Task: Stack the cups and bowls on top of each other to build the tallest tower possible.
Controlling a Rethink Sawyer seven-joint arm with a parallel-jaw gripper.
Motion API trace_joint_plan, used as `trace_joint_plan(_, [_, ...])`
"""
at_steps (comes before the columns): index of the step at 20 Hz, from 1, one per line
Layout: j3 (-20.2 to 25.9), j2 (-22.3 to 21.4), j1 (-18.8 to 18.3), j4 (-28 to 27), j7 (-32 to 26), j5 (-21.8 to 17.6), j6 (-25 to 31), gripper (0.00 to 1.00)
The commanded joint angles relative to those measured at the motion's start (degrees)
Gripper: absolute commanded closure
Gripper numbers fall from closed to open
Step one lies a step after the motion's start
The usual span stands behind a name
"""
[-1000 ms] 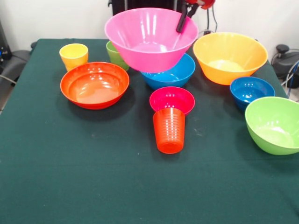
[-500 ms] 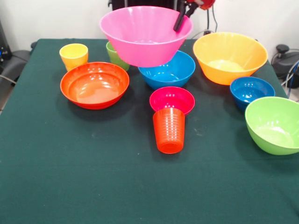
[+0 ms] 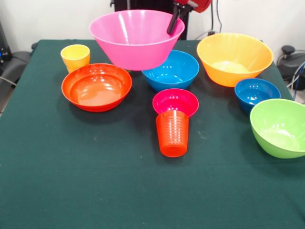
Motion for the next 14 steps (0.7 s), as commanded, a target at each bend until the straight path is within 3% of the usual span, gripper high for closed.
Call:
trace_joint_plan(1, [6.82,1.40,-1.45,-2.12,6.66,1.15,-3.20,1.00])
trace_joint_plan(9, [11.13,-0.36,-3.94,-1.37,4.63,0.41,-1.55,1.00])
trace_joint_plan(14, [10.11,0.21,-2.18,-2.68,4.99,0.30,-1.84,1.00])
